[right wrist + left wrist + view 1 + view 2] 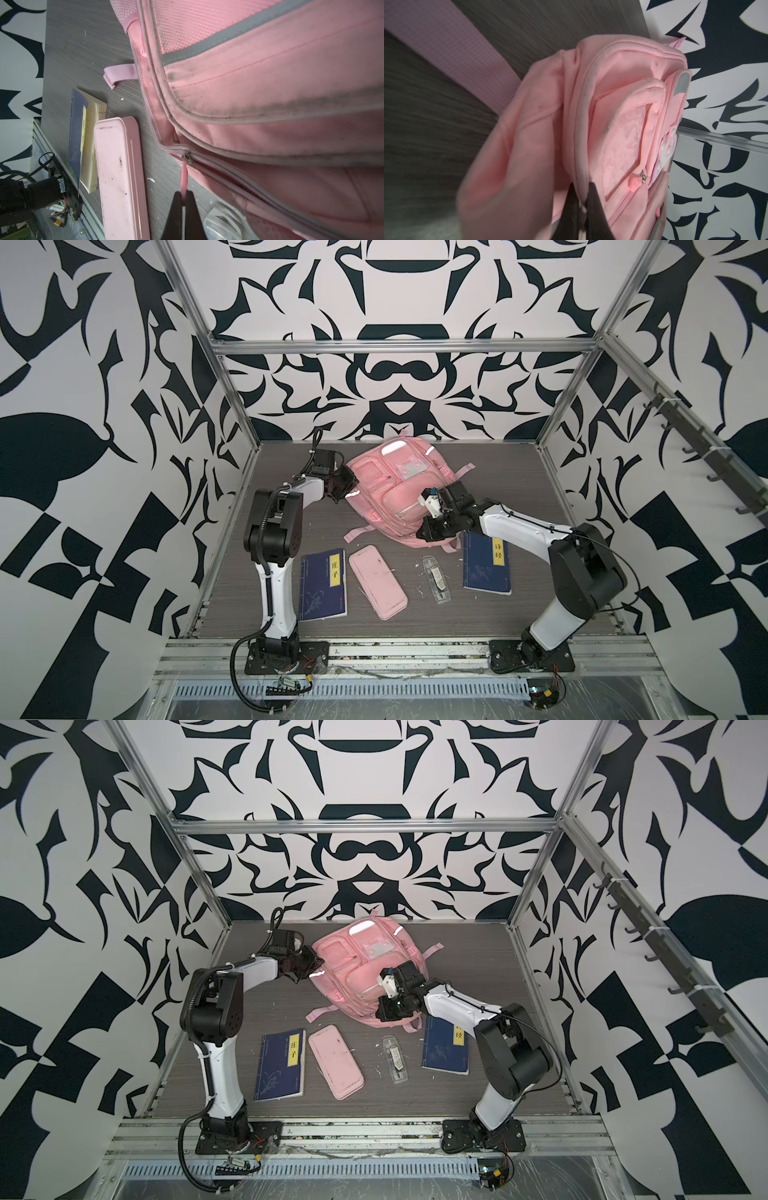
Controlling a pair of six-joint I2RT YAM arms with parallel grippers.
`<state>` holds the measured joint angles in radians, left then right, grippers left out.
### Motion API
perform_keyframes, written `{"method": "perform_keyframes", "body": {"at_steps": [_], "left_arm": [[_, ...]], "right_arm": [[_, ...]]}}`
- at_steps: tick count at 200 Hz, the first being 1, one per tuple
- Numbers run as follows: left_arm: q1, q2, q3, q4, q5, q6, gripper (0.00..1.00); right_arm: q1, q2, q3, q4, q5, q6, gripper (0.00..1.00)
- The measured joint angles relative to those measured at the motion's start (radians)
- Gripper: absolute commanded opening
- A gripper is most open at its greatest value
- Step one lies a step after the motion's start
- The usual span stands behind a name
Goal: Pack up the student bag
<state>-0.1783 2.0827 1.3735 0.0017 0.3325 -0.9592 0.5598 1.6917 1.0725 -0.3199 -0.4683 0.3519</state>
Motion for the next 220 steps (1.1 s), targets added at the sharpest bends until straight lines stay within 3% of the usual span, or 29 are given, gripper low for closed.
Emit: {"method": "perform_keyframes", "body": {"at_steps": [80, 159, 220], "left_arm": [[0.015, -0.031, -0.063, 0.068, -0.026, -0.065, 0.0], [0.027, -0.031, -0.063, 0.069, -0.025, -0.086, 0.0], [0.028, -0.031, -0.063, 0.069, -0.025, -0.108, 0.0]], "right_arm": [[0.097, 0.065, 0.06, 0.014, 0.004, 0.028, 0.0], [0.103, -0.047, 0.027, -0.033, 0.002, 0.026, 0.0], [0.135, -0.043, -0.008, -0.012, 0.001, 0.046, 0.0]]}}
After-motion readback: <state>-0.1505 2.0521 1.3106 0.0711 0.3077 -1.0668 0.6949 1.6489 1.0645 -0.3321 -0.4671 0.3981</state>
